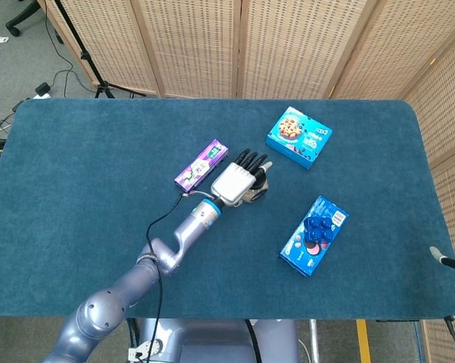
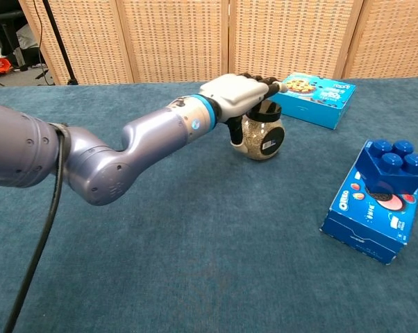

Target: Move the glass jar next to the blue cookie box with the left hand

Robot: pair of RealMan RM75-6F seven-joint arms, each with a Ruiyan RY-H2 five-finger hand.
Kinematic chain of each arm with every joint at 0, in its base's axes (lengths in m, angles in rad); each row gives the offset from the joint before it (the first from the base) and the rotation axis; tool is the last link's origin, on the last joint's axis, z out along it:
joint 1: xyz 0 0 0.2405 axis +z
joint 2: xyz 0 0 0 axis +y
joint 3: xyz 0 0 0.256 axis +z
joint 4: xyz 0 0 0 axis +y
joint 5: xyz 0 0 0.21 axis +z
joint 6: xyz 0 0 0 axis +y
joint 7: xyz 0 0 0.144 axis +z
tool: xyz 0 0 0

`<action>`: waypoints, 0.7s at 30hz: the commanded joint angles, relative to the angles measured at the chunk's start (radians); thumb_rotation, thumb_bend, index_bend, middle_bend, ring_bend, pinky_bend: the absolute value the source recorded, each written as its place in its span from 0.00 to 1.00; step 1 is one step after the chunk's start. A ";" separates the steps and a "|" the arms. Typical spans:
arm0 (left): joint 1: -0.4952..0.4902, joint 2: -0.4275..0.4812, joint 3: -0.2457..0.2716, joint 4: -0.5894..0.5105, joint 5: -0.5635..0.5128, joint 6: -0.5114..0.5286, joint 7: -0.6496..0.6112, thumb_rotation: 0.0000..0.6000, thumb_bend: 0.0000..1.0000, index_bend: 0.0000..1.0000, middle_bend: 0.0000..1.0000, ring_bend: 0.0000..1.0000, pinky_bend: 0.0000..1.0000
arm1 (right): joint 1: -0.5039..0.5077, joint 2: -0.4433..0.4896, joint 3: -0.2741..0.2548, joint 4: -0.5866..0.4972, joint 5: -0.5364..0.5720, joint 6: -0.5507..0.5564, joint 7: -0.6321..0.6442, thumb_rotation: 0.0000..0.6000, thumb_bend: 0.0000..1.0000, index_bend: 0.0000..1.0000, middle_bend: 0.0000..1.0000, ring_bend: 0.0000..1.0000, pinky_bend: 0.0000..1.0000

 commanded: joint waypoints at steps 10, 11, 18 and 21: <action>0.101 0.119 0.068 -0.156 0.062 0.205 -0.051 1.00 0.00 0.00 0.00 0.00 0.00 | -0.008 0.009 -0.008 -0.022 -0.028 0.022 0.003 1.00 0.00 0.00 0.00 0.00 0.00; 0.112 0.141 0.072 -0.183 0.066 0.217 -0.043 1.00 0.00 0.00 0.00 0.00 0.00 | -0.009 0.009 -0.010 -0.024 -0.031 0.023 0.002 1.00 0.00 0.00 0.00 0.00 0.00; 0.213 0.374 0.096 -0.481 0.082 0.307 0.049 1.00 0.00 0.00 0.00 0.00 0.00 | -0.013 0.013 -0.018 -0.042 -0.053 0.037 0.003 1.00 0.00 0.00 0.00 0.00 0.00; 0.266 0.495 0.110 -0.634 0.084 0.339 0.099 1.00 0.00 0.00 0.00 0.00 0.00 | -0.016 0.016 -0.020 -0.050 -0.064 0.046 0.005 1.00 0.00 0.00 0.00 0.00 0.00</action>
